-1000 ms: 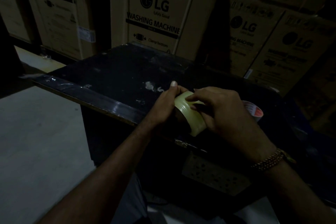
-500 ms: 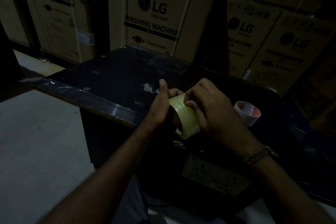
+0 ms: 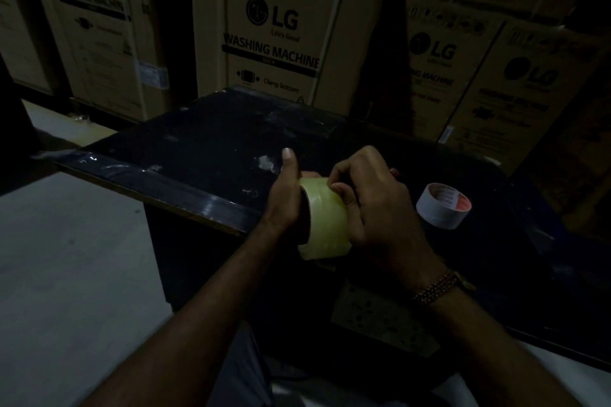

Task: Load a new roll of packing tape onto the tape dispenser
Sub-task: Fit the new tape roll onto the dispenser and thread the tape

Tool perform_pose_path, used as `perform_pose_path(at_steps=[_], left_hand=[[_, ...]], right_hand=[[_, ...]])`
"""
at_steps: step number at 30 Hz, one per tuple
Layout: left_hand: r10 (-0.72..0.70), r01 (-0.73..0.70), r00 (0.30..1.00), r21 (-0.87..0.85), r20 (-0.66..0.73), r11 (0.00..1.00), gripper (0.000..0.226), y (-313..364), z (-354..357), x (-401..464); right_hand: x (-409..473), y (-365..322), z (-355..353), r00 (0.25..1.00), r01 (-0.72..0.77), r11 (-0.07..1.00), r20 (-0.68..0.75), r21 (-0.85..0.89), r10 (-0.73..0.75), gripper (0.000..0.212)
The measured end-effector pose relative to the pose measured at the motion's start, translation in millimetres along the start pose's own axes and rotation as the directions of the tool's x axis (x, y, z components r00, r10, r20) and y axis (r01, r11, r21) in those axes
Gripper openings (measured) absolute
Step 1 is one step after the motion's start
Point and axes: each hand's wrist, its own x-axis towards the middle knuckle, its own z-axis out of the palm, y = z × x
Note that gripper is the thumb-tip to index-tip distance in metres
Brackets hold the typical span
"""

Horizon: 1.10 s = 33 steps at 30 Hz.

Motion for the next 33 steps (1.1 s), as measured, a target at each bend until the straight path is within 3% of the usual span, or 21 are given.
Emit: perform_pose_path(at_steps=[3, 6, 10, 13, 15, 17, 19, 22, 26, 33], left_hand=[[-0.047, 0.046, 0.997, -0.024, -0.066, 0.999, 0.076, 5.6, 2.7, 1.2], [-0.09, 0.084, 0.992, -0.068, -0.093, 0.994, 0.081, 7.9, 2.5, 1.1], [-0.055, 0.062, 0.994, 0.067, -0.096, 0.996, 0.092, 11.8, 6.9, -4.2], [-0.048, 0.058, 0.996, 0.133, -0.076, 0.989, 0.135, 15.9, 8.9, -10.2], [-0.031, 0.042, 0.997, 0.157, -0.073, 0.987, 0.149, 9.4, 7.7, -1.7], [-0.033, 0.046, 0.997, 0.181, -0.076, 0.982, 0.133, 16.1, 10.7, -6.9], [-0.029, 0.045, 0.996, 0.198, -0.085, 0.979, 0.114, 17.6, 12.8, -7.5], [-0.045, 0.061, 0.996, 0.217, -0.077, 0.974, 0.134, 16.9, 14.9, -7.3], [-0.056, 0.072, 0.995, 0.232, -0.077, 0.97, 0.114, 23.5, 16.8, -11.4], [-0.081, 0.113, 0.986, 0.232, -0.144, 0.966, 0.113, 24.8, 22.3, -8.3]], right_hand=[[2.8, -2.9, -5.1, 0.991, 0.045, 0.999, -0.129, 0.003, -0.044, 0.011], [9.8, -6.7, -12.0, 0.99, 0.047, 0.998, -0.132, 0.037, -0.042, 0.008], [16.0, -2.4, -25.4, 0.997, -0.075, 0.988, -0.009, 0.137, 0.076, 0.007], [17.4, 1.3, -40.1, 0.978, -0.162, 0.964, 0.165, 0.213, 0.128, 0.007], [17.0, 0.7, -47.4, 0.959, -0.205, 0.953, 0.238, 0.223, 0.151, 0.02], [16.5, 0.5, -50.5, 0.948, -0.233, 0.953, 0.262, 0.193, 0.179, 0.035], [16.5, 1.3, -49.9, 0.95, -0.244, 0.955, 0.239, 0.17, 0.2, 0.039], [15.6, 3.1, -48.7, 0.956, -0.254, 0.953, 0.196, 0.167, 0.221, 0.034], [11.9, -0.2, -46.2, 0.973, -0.21, 0.963, 0.129, 0.167, 0.19, 0.03], [8.4, 4.7, -42.8, 0.985, -0.167, 0.968, 0.066, 0.189, 0.157, 0.026]])
